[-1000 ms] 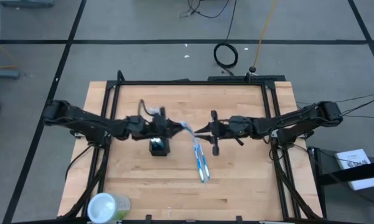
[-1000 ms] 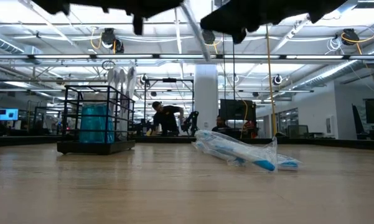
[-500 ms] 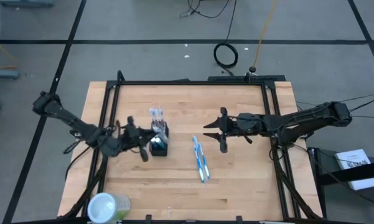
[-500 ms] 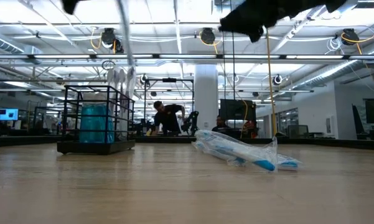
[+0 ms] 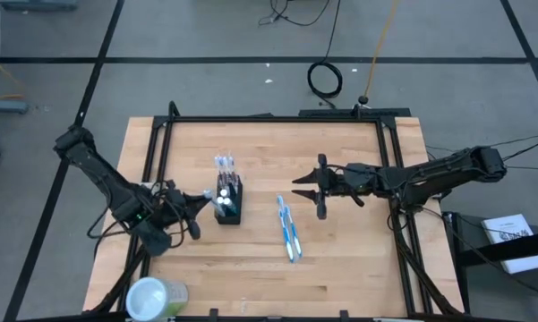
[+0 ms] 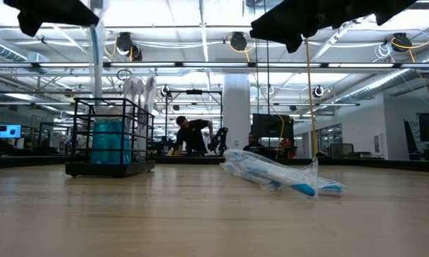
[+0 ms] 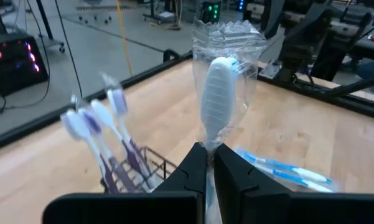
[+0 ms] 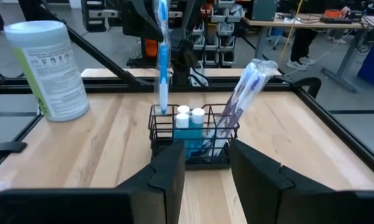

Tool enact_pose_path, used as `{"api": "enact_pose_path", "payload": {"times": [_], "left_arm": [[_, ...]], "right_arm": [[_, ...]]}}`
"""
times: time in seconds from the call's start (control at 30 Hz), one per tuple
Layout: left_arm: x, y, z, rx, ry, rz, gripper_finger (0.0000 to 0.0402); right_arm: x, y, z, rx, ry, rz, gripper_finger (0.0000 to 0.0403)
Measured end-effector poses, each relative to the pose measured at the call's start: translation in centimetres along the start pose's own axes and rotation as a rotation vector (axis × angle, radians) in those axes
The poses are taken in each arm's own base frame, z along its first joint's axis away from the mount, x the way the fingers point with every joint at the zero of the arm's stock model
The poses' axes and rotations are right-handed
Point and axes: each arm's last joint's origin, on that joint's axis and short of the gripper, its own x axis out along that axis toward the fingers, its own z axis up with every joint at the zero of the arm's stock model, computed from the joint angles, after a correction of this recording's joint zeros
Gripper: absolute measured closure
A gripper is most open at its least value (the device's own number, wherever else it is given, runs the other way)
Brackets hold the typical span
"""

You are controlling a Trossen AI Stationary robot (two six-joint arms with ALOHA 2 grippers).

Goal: Pick & Place toothbrushing station
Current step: Put the blue toothbrush into the bottom compartment of the mesh organizer

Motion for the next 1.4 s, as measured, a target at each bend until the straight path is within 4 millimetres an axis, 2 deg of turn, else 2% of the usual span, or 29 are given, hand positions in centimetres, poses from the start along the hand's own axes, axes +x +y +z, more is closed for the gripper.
{"api": "enact_pose_path", "payload": {"times": [0.4, 0.67, 0.97, 1.1, 1.23, 1.4], "left_arm": [[0.8, -0.9, -2.7, 0.046, 0.116, 0.026, 0.0378], [1.8, -1.8, -4.7, 0.110, 0.103, 0.083, 0.0391], [3.4, -2.4, -6.8, 0.113, 0.157, 0.147, 0.0353], [4.3, -2.1, -6.9, 0.089, 0.223, 0.168, 0.0347], [4.7, -1.9, -6.6, 0.064, 0.244, 0.177, 0.0312], [4.2, -1.7, -5.6, 0.032, 0.236, 0.151, 0.0224]], "right_arm": [[0.0, 0.0, 0.1, 0.007, -0.013, -0.001, 0.0287], [0.0, 0.0, 0.1, 0.007, -0.013, -0.001, 0.0287], [0.0, 0.0, 0.1, 0.004, -0.013, -0.002, 0.0287], [0.0, -0.1, 0.3, 0.001, -0.029, -0.005, 0.0287], [0.0, 0.0, 0.3, 0.002, -0.029, -0.003, 0.0287], [0.0, 0.0, 0.3, 0.015, -0.028, -0.001, 0.0287]]}}
